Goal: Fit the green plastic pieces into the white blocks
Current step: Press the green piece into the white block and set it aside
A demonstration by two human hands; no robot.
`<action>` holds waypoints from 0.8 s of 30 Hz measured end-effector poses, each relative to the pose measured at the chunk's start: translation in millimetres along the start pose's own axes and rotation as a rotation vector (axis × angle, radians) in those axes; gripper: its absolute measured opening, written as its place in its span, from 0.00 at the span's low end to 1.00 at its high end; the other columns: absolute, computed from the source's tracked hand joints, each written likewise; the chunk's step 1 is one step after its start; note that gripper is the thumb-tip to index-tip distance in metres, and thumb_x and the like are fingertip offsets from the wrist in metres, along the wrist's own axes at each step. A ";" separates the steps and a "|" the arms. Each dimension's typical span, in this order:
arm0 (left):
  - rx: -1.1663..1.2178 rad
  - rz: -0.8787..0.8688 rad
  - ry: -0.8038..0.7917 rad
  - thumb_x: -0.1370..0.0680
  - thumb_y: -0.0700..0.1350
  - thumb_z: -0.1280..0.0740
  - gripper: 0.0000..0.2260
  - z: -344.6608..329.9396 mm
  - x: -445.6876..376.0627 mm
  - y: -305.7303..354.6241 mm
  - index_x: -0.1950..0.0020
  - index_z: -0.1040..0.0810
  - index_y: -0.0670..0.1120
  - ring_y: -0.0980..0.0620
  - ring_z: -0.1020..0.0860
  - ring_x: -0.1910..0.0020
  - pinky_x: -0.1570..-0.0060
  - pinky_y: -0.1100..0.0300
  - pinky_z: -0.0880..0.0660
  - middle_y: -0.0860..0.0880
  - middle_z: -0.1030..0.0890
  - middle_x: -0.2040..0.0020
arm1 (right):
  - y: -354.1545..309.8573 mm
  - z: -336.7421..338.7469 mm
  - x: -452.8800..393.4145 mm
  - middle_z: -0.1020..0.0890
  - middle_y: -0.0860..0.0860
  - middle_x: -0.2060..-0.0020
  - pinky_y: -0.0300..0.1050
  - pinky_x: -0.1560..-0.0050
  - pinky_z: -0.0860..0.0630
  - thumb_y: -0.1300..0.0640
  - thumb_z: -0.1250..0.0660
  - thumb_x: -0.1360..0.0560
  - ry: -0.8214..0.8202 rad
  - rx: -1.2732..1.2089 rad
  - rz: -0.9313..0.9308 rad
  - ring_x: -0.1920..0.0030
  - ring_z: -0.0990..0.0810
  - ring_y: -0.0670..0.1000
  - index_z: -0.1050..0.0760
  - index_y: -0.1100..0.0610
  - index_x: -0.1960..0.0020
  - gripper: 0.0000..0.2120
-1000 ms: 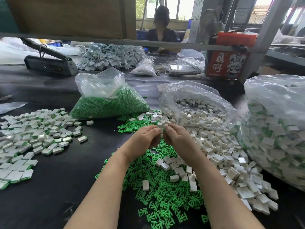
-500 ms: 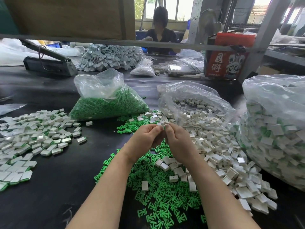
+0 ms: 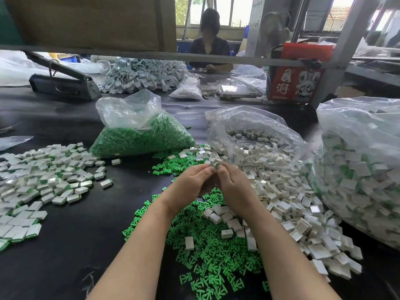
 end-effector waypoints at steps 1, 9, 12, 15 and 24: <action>0.005 -0.009 0.001 0.15 0.42 0.45 0.10 -0.5 -0.4 0.5 0.49 0.26 0.40 0.49 0.33 0.62 0.63 0.57 0.33 0.44 0.31 0.60 | 1.8 0.3 -0.5 0.22 0.54 0.65 0.56 0.58 0.28 0.56 0.47 0.17 0.001 -0.013 -0.011 0.63 0.25 0.54 0.26 0.60 0.56 0.15; -0.115 -0.087 0.038 0.15 0.42 0.44 0.13 2.2 -4.2 -2.6 0.59 0.29 0.44 0.55 0.35 0.71 0.69 0.60 0.38 0.57 0.30 0.72 | 1.0 2.5 0.1 0.23 0.49 0.66 0.51 0.63 0.29 0.57 0.44 0.18 0.056 0.092 0.043 0.65 0.25 0.49 0.30 0.54 0.55 0.08; -0.165 -0.107 0.056 0.16 0.42 0.44 0.14 1.7 -6.4 -3.8 0.60 0.28 0.45 0.56 0.34 0.71 0.70 0.62 0.37 0.58 0.30 0.73 | 1.8 3.7 -0.2 0.23 0.49 0.67 0.50 0.65 0.30 0.56 0.45 0.18 0.076 0.153 0.062 0.67 0.25 0.49 0.30 0.53 0.56 0.09; -0.182 -0.115 0.076 0.16 0.44 0.43 0.13 2.3 -6.8 -4.8 0.59 0.28 0.44 0.58 0.34 0.71 0.70 0.64 0.36 0.59 0.29 0.72 | 2.9 3.5 -0.3 0.23 0.50 0.68 0.50 0.66 0.30 0.56 0.45 0.19 0.088 0.166 0.056 0.68 0.26 0.49 0.29 0.54 0.57 0.10; -0.172 -0.089 0.075 0.16 0.44 0.43 0.13 -0.3 -5.4 -2.8 0.53 0.26 0.36 0.52 0.30 0.65 0.62 0.55 0.32 0.49 0.25 0.65 | 2.9 2.4 0.3 0.22 0.50 0.66 0.47 0.66 0.33 0.57 0.46 0.18 0.048 0.113 0.023 0.65 0.26 0.49 0.28 0.57 0.56 0.12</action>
Point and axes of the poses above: each hand's wrist, its own x-axis away from the middle knuckle, its own z-axis out of the back of the hand, y = z × x, the point moved 7 cm from there along -x, towards the middle knuckle
